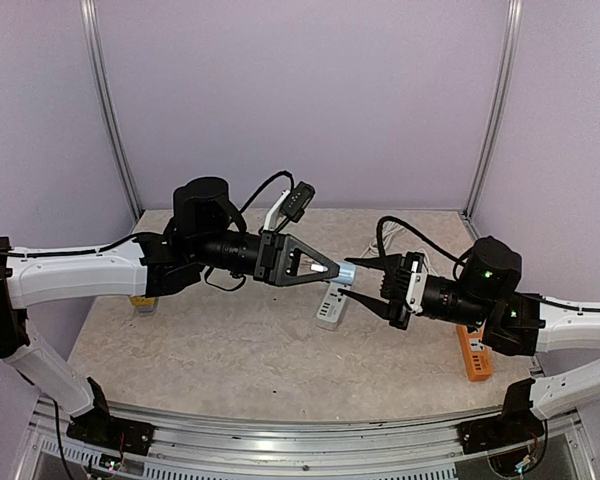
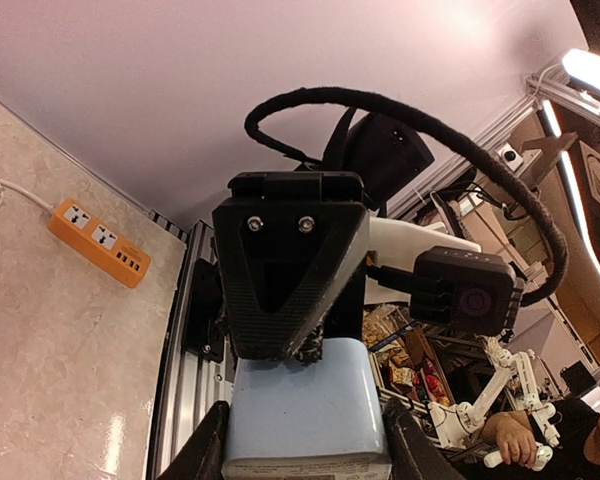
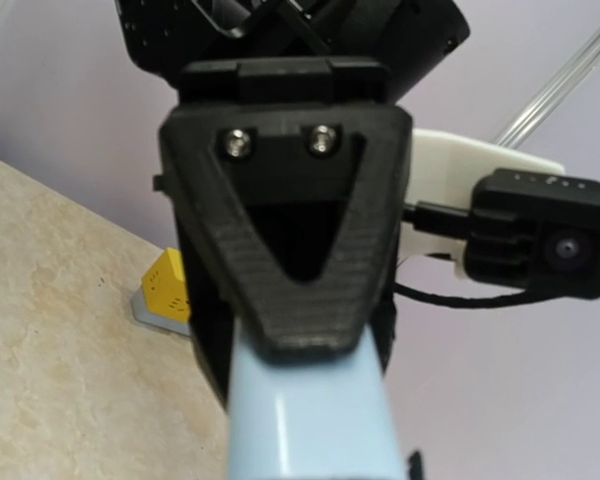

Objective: Insert the plug
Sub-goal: Pass from the left arm to the right

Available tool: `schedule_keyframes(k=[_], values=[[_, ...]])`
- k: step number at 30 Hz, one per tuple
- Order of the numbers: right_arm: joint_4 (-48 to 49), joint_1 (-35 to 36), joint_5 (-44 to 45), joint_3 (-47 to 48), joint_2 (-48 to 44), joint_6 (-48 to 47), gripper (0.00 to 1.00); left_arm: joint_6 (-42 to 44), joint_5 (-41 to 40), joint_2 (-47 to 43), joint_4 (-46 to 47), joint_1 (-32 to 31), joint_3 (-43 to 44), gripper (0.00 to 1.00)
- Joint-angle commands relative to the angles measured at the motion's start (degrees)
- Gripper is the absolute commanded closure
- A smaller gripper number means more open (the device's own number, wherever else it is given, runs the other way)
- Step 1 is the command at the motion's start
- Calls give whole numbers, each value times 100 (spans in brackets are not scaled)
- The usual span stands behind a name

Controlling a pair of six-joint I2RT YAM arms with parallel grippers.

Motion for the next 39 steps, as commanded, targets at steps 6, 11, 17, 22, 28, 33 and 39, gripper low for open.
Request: schedule_keyframes(k=[6, 11, 17, 22, 28, 33, 39], values=[[125, 47, -152, 86, -67, 130, 59, -24, 55, 47, 123, 1, -47, 98], [186, 42, -146, 86, -111, 161, 58, -26, 60, 76, 145, -8, -53, 98], [227, 44, -148, 91, -180, 192, 59, -30, 59, 65, 166, -10, -83, 98], [250, 41, -137, 51, -178, 182, 63, -18, 64, 60, 180, -9, -92, 98], [231, 40, -176, 60, -111, 154, 64, -25, 88, 78, 189, 1, -66, 98], [223, 42, -158, 34, -72, 134, 59, -39, 114, 77, 198, -1, -70, 98], [153, 44, -125, 83, -27, 100, 59, -68, 116, 86, 250, 1, -75, 98]])
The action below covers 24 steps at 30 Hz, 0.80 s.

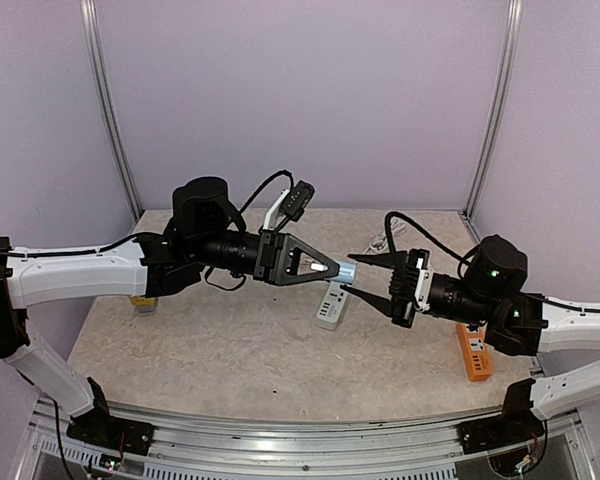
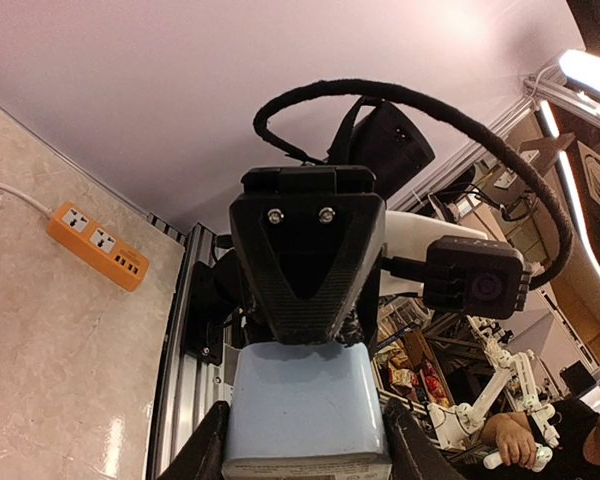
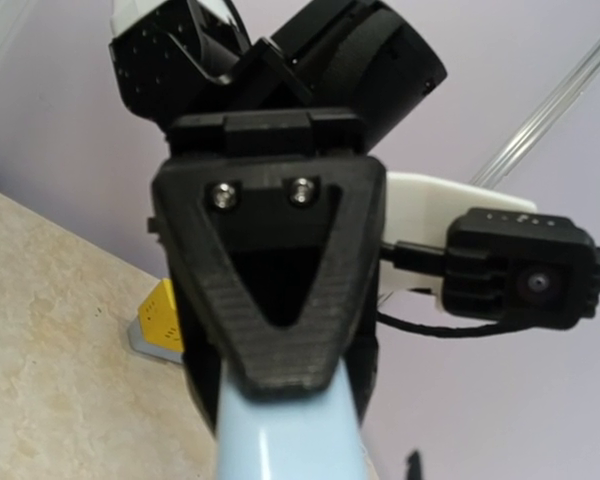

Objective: Insert the plug
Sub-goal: Pass from the left arm to the right

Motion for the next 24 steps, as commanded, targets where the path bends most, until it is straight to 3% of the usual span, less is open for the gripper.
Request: schedule_keyframes(k=[1, 9, 15, 18, 24], values=[[-32, 42, 0, 84, 70, -3, 60, -37, 110, 81, 172, 6, -64, 98], [-55, 43, 0, 71, 82, -17, 67, -51, 140, 76, 185, 2, -64, 98], [-68, 42, -35, 68, 46, 34, 89, -64, 111, 72, 225, 1, -118, 92], [-117, 42, -12, 67, -3, 109, 96, -63, 73, 42, 267, 6, -198, 80], [-164, 42, 353, 38, -149, 330, 100, -19, -76, -9, 163, 93, -244, 42]])
